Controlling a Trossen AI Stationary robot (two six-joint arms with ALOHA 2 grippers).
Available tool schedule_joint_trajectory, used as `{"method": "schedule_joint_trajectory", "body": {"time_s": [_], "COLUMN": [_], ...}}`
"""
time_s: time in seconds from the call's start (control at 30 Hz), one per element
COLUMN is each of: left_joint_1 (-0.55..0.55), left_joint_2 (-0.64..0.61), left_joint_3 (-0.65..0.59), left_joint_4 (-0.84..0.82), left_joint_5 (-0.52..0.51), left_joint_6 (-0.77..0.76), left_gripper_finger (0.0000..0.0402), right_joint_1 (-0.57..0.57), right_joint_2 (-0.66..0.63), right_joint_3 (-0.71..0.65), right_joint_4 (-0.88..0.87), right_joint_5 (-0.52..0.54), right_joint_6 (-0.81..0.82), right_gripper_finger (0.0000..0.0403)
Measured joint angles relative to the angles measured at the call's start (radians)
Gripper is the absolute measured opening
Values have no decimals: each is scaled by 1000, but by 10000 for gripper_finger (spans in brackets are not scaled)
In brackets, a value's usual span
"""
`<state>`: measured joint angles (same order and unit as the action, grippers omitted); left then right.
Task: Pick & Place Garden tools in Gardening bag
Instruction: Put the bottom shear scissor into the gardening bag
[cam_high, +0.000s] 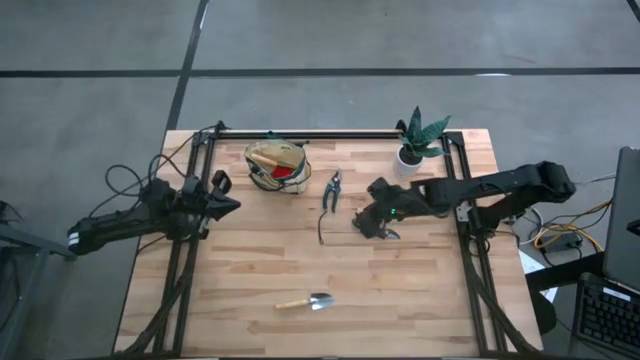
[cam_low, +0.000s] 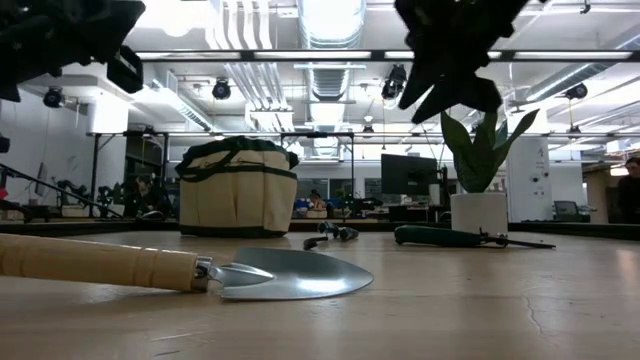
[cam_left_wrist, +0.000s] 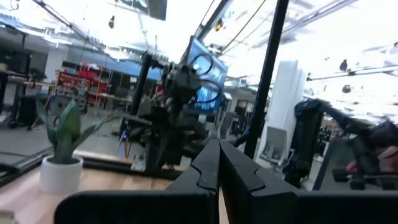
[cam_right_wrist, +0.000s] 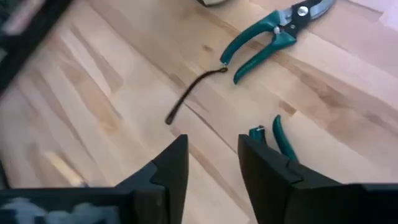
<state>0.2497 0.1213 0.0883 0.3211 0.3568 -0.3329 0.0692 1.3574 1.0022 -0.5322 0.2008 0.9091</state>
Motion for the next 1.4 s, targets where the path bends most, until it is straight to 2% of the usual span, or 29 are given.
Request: {"method": "schedule_joint_trajectory", "body": {"time_s": [0.13,0.33,0.6,0.9,1.03,1.4], "left_joint_1": [0,0,0,0,0,0], "left_joint_2": [-10,-24,-27,-28,-28,-26], "left_joint_3": [-39,-79,-79,-80,-80,-81], "left_joint_4": [17,16,-18,-38,-69,-82], "left_joint_5": [-20,-25,-95,-97,-96,-93], "left_joint_6": [0,2,67,67,68,78], "left_gripper_finger": [10,10,10,10,10,10], "right_joint_1": [-4,-15,-22,-34,-45,-51], "right_joint_2": [82,192,303,380,411,474], "right_joint_3": [90,186,200,198,198,200], "right_joint_4": [-92,-236,-242,-233,-219,-203], "right_joint_5": [0,-4,-53,-86,-147,-150], "right_joint_6": [-45,-103,-124,-156,-167,-215], "right_gripper_finger": [151,150,140,144,139,123]}}
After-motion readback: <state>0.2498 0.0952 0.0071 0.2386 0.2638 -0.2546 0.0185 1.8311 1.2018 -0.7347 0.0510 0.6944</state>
